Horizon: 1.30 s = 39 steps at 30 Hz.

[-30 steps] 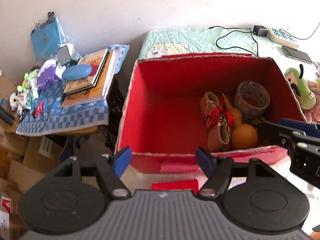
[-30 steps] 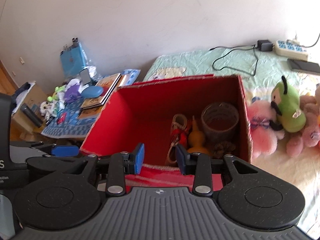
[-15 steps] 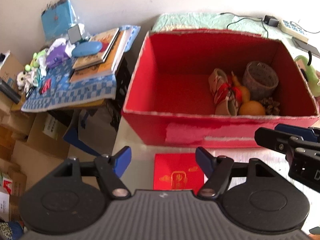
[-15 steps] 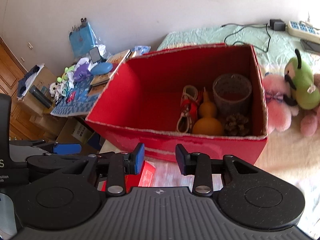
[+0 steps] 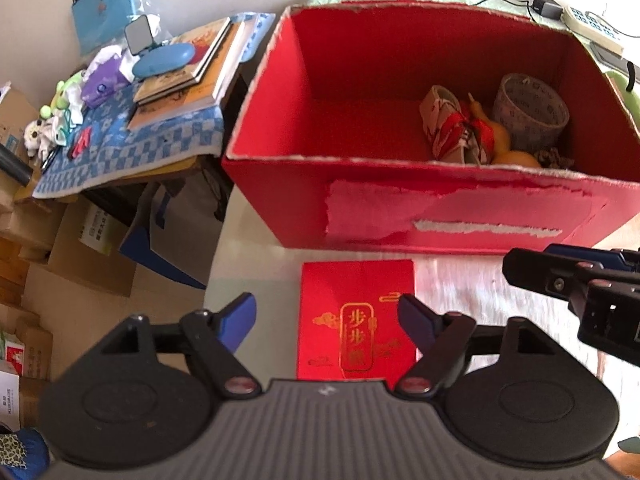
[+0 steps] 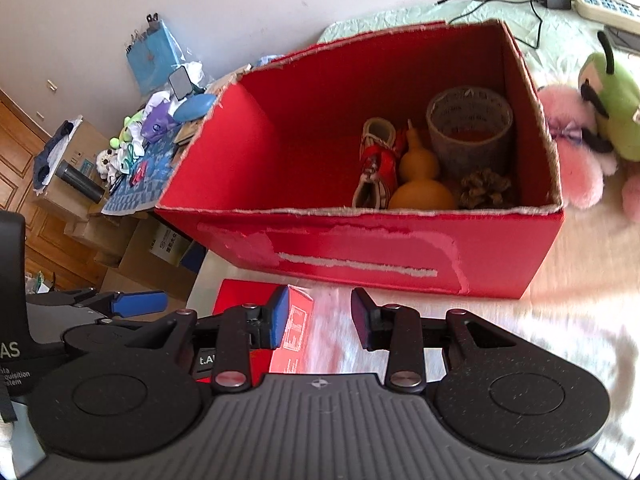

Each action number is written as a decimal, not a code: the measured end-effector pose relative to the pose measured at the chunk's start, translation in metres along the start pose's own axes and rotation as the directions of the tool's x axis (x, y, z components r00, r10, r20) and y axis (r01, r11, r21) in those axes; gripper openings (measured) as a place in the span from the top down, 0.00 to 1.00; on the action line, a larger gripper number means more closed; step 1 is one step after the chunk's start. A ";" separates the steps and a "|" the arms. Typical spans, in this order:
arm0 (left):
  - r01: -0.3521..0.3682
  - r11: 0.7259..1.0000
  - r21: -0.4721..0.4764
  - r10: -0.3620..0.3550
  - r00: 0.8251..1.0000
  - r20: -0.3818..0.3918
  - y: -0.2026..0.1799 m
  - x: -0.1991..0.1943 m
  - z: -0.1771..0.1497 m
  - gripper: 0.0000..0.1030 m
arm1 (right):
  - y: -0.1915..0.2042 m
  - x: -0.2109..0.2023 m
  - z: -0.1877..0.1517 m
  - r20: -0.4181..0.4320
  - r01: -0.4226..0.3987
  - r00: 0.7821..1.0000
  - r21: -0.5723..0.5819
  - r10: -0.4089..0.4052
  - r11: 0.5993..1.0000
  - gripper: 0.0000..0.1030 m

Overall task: Organize objects
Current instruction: 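Withdraw the right gripper and move it to the red gift box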

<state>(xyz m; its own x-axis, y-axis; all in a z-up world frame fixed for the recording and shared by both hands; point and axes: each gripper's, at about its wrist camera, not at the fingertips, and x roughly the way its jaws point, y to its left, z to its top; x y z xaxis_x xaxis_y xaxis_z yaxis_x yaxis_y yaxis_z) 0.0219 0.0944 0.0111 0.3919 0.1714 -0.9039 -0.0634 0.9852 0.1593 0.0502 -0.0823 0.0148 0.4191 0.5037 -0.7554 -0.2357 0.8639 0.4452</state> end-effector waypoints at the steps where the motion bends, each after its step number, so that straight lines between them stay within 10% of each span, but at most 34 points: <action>1: 0.002 1.000 0.001 -0.002 1.000 -0.005 0.001 0.002 -0.001 0.20 | -0.002 0.002 0.000 -0.006 -0.005 1.000 0.011 0.005 1.000 0.64; 39: 0.128 0.991 0.040 -0.123 0.986 -0.113 -0.001 0.042 -0.027 0.09 | 0.008 0.060 -0.003 -0.218 -0.141 0.963 0.110 0.162 0.984 0.56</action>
<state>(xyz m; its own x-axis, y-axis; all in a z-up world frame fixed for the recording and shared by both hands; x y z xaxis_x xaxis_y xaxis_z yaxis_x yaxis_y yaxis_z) 0.0134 0.1008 -0.0377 0.2905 0.0485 -0.9556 0.0244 0.9980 0.0581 0.0706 -0.0447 -0.0289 0.1745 0.6264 -0.7597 -0.1943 0.7783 0.5971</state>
